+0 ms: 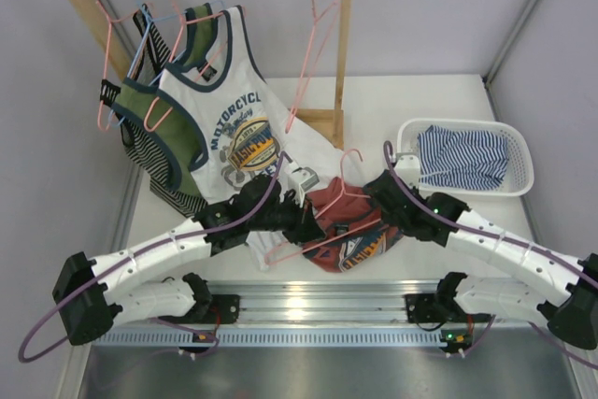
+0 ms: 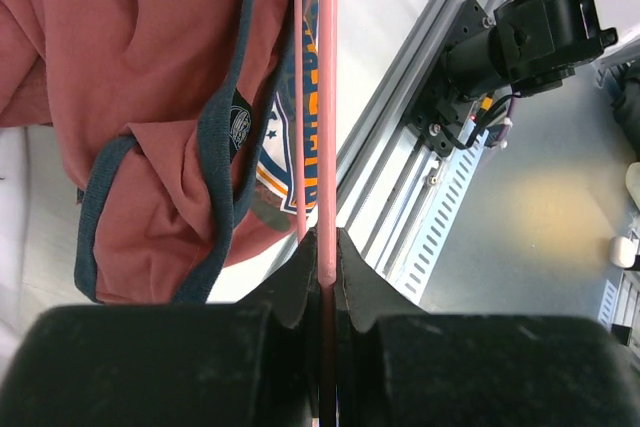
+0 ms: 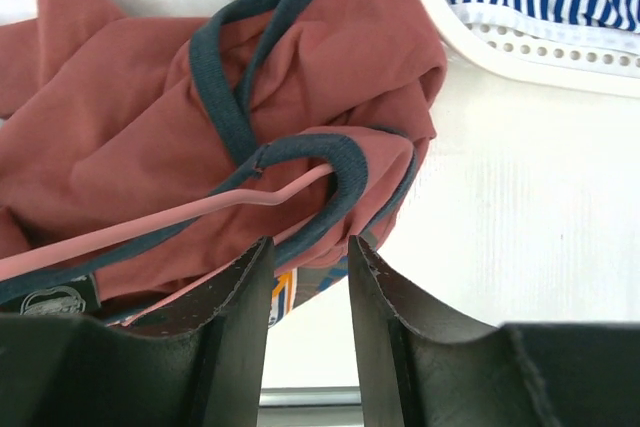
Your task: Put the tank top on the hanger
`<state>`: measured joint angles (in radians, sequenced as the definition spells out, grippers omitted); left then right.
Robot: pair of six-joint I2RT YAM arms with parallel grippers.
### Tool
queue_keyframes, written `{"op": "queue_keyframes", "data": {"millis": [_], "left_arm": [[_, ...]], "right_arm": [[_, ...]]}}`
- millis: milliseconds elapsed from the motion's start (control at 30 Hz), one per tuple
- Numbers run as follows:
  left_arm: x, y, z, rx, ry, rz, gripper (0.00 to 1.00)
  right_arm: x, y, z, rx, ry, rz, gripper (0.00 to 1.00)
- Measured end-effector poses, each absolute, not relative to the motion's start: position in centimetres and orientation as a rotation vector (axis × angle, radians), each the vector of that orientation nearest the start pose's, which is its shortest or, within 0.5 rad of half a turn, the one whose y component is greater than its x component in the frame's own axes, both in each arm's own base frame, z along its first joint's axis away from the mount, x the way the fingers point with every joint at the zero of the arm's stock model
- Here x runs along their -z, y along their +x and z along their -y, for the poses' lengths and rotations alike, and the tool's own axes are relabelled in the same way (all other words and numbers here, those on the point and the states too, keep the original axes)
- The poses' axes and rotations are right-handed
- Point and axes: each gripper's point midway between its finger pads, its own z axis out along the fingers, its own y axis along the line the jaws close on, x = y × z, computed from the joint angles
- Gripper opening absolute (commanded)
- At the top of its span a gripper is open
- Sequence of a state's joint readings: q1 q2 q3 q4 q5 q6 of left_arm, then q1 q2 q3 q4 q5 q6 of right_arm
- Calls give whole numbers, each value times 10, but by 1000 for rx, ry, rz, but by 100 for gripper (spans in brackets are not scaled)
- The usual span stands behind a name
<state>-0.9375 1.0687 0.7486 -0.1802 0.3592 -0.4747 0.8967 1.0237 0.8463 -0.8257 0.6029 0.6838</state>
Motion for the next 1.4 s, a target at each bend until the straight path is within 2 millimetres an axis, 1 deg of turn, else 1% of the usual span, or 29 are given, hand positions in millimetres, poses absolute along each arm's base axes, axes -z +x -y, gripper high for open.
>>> {"op": "queue_keyframes", "data": {"millis": [167,333,367,433,533,567,767,867,967,1133,1233,1400], "left_arm": [[-183,130,312,1188,753,-2146,0],[-189,128,309,1194,750,-2123,0],[-191,128,309,1196,750,-2118,0],[-193,127,308,1200,749,-2108,0],[-193,126,307,1201,750,-2107,0],[-192,126,307,1201,750,-2109,0],[-186,124,305,1200,752,-2123,0],[-185,123,306,1202,753,-2127,0],[-183,122,308,1202,758,-2134,0],[-180,122,309,1202,763,-2145,0],[-180,122,310,1205,764,-2138,0],[-182,126,318,1222,764,-2109,0]], "right_arm": [[-137,210,-128,82,-14,-2331,36],[-131,213,-127,125,-18,-2336,33],[-130,213,-128,131,-20,-2337,29],[-129,214,-127,142,-21,-2338,23],[-129,216,-128,146,-18,-2332,8],[-129,216,-128,146,-14,-2330,0],[-130,216,-128,146,-10,-2327,0],[-134,216,-130,134,-14,-2323,0],[-145,217,-137,101,-19,-2305,0],[-173,217,-158,6,-50,-2255,0],[-185,215,-167,-34,-67,-2236,0],[-187,211,-175,-56,-94,-2231,0]]}}
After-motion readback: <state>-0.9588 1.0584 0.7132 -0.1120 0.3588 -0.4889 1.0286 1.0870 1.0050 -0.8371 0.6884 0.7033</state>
